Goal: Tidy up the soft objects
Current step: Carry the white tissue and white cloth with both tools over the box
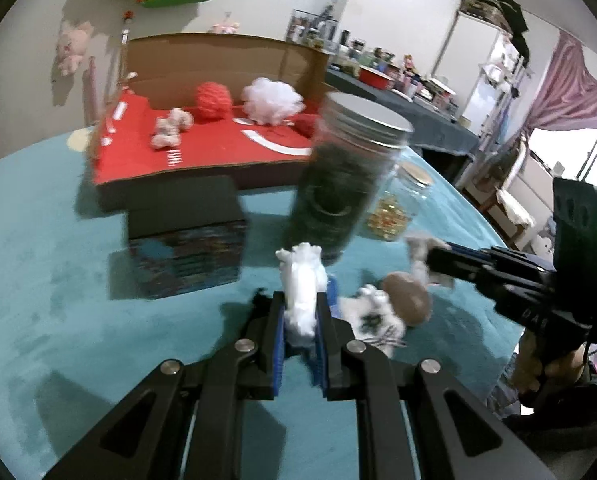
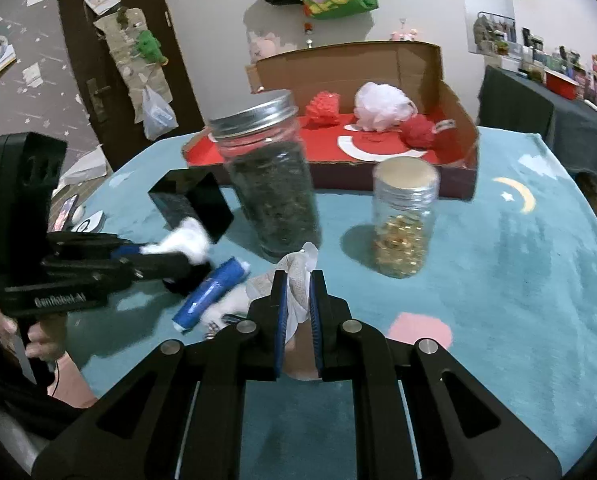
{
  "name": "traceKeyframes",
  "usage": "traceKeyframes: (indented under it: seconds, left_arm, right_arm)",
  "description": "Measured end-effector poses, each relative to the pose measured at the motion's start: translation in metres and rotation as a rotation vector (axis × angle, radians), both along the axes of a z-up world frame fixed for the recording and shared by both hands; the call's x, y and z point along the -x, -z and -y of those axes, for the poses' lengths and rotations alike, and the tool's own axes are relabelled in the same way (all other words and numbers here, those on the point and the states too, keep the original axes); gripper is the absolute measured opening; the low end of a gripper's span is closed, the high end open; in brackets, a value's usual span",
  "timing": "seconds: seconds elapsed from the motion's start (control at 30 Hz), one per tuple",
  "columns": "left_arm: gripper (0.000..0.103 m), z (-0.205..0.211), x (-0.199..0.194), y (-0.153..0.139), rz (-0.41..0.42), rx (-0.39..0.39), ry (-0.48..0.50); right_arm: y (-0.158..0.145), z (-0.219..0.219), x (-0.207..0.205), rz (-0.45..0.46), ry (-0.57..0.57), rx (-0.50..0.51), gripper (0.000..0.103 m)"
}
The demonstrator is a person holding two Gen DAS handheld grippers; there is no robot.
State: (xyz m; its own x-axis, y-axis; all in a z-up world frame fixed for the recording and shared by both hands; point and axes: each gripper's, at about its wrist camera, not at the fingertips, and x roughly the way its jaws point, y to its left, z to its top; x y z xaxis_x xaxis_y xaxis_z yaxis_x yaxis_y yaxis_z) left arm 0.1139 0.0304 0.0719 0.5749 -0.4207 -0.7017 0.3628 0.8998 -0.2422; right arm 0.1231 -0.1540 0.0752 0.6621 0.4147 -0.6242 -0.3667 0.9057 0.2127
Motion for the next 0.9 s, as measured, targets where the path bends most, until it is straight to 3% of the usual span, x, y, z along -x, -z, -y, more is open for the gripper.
traceKeyframes:
  seconds: [0.53, 0.9]
  left_arm:
    - [0.013, -0.07, -0.005, 0.014, -0.034, -0.07, -0.161]
    - [0.013, -0.09, -0.037, 0.018, 0.011, -0.113, -0.095]
  right_arm:
    - [0.003, 0.046, -0.001, -0.024, 0.102, 0.03, 0.01]
    - [0.006, 0.074, -0.023, -0.005, 0.111, 0.081, 0.01]
